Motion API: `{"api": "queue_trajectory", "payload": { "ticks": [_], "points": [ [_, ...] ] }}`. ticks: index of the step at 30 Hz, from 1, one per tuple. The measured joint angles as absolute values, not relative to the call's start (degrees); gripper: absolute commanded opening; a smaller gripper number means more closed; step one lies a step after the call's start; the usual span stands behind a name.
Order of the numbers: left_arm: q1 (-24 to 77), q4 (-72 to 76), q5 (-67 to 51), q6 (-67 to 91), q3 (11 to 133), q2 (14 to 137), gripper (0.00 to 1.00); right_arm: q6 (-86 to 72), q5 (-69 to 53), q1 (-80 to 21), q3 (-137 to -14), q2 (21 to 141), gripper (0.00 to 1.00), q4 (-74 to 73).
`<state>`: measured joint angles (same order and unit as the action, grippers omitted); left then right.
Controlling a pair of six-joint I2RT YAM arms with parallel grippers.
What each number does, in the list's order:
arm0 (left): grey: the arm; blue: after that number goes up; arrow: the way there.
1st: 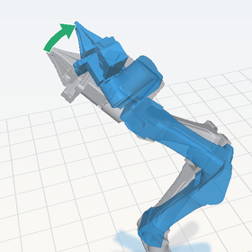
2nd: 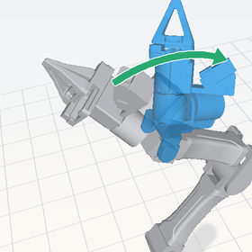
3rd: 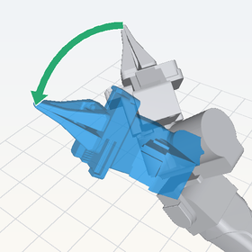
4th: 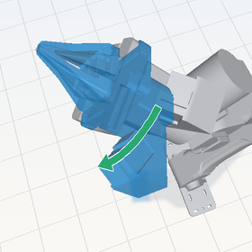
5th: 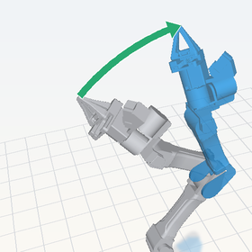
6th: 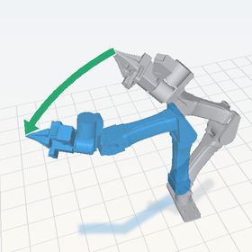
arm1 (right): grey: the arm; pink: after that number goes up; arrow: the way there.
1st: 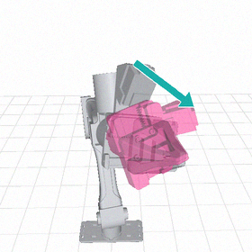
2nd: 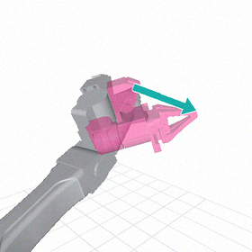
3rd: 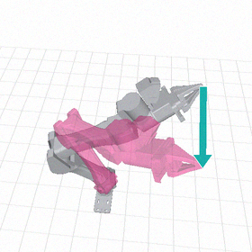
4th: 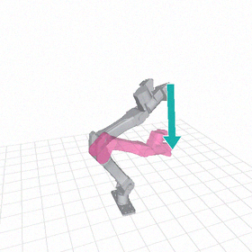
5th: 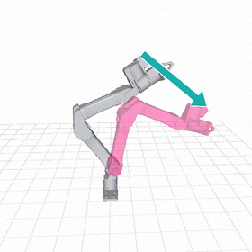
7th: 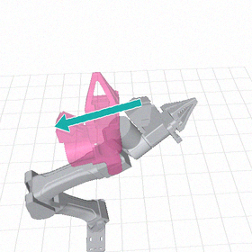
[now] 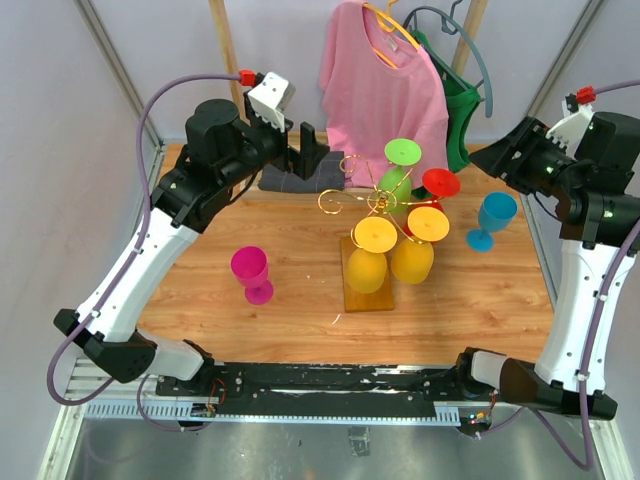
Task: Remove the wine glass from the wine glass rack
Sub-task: Place the wine glass at the center of the board.
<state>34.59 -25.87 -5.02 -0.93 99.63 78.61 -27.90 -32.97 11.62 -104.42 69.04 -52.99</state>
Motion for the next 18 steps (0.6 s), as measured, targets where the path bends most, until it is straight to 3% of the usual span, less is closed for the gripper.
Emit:
{"api": "queue_trajectory", "payload": {
  "ticks": [9, 18],
  "points": [
    [34.59, -25.87, -5.04, -0.27, 99.63, 78.59, 0.99, -33.69, -37.34, 14.04, -93.76, 68.62, 0.45, -52.29],
    [34.59, -25.85, -5.23, 0.45, 99.53, 78.59, 0.99, -37.36, -39.88, 14.13, -90.56, 67.0, 0.49, -50.41]
  ]
}}
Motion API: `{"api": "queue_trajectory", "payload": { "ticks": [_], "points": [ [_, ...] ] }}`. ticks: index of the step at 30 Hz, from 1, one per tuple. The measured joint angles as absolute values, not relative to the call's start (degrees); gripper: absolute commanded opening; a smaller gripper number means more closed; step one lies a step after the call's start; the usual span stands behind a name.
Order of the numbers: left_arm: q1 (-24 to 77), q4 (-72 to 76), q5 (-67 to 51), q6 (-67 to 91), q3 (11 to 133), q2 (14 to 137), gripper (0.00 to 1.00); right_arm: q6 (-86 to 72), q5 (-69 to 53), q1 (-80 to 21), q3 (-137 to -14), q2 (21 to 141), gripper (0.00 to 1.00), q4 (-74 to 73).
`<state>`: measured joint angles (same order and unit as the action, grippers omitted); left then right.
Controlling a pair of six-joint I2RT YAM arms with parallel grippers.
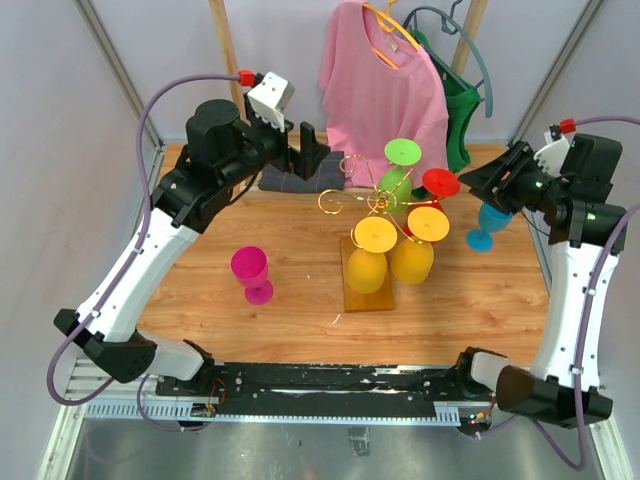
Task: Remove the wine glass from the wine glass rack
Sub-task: Place the wine glass at the center of the board, then pick up the wine glass from the wine rack.
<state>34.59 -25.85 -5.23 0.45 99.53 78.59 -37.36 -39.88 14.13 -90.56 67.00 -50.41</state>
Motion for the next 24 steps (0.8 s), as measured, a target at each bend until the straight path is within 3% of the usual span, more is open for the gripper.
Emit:
{"api": "queue_trajectory", "payload": {
  "ticks": [14, 24],
  "points": [
    [34.59, -25.96, -5.26, 0.34, 98.76, 78.59, 0.99, -37.39, -42.61, 14.39, -82.76, 51.44, 0.46, -59.44],
    [34.59, -26.06, -5.58, 0.25, 99.0, 78.83, 0.99, -37.56, -43.03, 14.41, -82.3, 53.49, 0.44, -59.72]
  ]
}}
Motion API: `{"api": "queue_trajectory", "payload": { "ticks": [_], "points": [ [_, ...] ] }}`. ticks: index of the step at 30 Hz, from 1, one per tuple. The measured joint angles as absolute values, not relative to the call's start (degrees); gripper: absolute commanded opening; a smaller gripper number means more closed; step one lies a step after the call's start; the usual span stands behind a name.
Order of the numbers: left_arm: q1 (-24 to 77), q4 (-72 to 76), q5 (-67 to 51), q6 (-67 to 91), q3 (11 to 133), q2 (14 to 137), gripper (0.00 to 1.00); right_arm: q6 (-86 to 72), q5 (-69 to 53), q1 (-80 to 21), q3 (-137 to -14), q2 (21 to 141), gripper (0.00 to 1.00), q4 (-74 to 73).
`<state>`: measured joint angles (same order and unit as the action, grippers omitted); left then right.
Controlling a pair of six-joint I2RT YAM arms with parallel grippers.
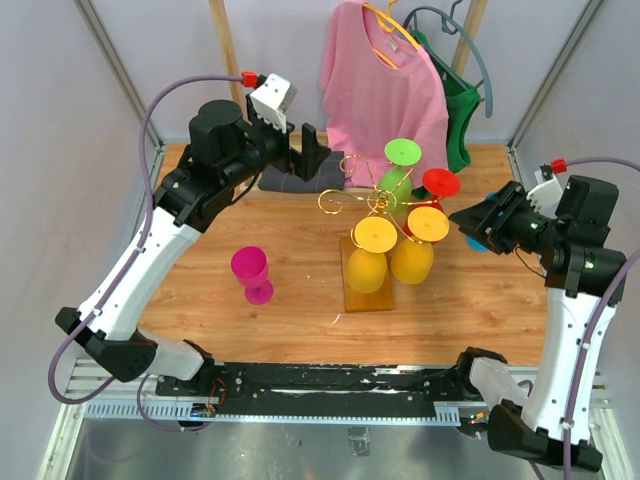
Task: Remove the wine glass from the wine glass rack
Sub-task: Pick up the wine glass from the wine rack.
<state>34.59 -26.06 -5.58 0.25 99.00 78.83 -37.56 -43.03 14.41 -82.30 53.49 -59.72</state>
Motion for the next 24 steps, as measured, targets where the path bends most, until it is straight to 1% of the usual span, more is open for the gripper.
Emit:
{"api": "queue_trajectory", "payload": {
  "ticks": [5, 8, 17, 24],
  "points": [
    [34.59, -26.28, -5.67, 0.21, 99.11, 78.94, 0.99, -37.69, -43.03, 14.41, -82.28, 55.4, 0.45, -59.02],
    [34.59, -26.3, -6.33, 0.27, 99.11, 78.94, 0.99, -37.6, -43.03, 14.41, -82.32, 54.22, 0.46, -59.92],
    [35.09, -29.3, -11.6, 1.78, 98.04, 78.48, 0.99, -35.46, -40.99, 14.41, -88.82, 52.56, 0.49, -67.09],
    [35.29, -30.13, -11.66, 1.83, 97.58, 78.35, 0.99, -34.44, -41.36, 14.41, -91.26, 50.06, 0.47, -74.67]
  ]
}}
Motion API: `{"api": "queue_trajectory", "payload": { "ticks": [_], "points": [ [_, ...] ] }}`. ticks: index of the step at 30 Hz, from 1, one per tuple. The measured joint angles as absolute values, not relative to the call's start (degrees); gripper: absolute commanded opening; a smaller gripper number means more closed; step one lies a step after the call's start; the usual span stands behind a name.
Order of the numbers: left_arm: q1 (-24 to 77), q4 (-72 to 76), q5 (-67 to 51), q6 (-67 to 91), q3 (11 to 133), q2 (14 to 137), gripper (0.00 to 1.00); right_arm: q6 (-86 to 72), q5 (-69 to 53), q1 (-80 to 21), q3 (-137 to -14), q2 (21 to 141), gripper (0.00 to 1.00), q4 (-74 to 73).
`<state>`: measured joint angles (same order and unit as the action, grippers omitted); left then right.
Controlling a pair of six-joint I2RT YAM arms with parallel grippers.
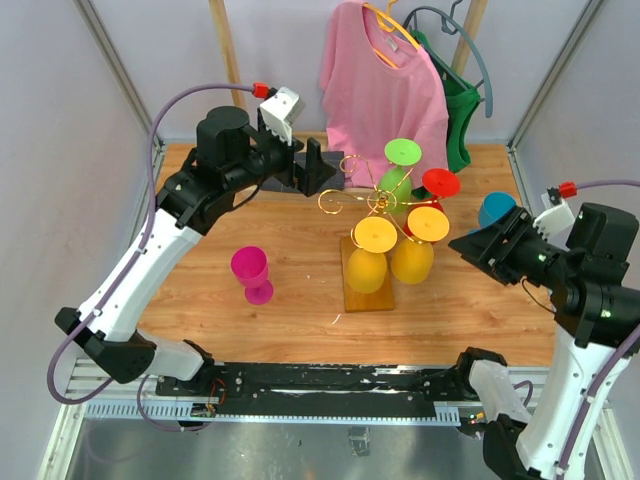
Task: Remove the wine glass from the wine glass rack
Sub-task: Pick up the wine glass from the wine rack.
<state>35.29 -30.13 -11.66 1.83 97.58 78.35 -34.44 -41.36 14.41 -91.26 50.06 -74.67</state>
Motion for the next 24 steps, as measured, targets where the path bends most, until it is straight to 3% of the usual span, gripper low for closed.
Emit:
{"api": "queue_trajectory", "payload": {
  "ticks": [16, 24],
  "points": [
    [35.33, -28.8, -10.07, 2.42, 100.31, 81.41, 0.99, -52.53, -50.37, 14.41, -79.0, 39.62, 0.47, -63.18],
    [35.33, -28.71, -10.13, 2.83, 101.36, 82.15, 0.99, -55.18, -52.86, 14.39, -84.38, 47.42, 0.49, -56.1]
  ]
}}
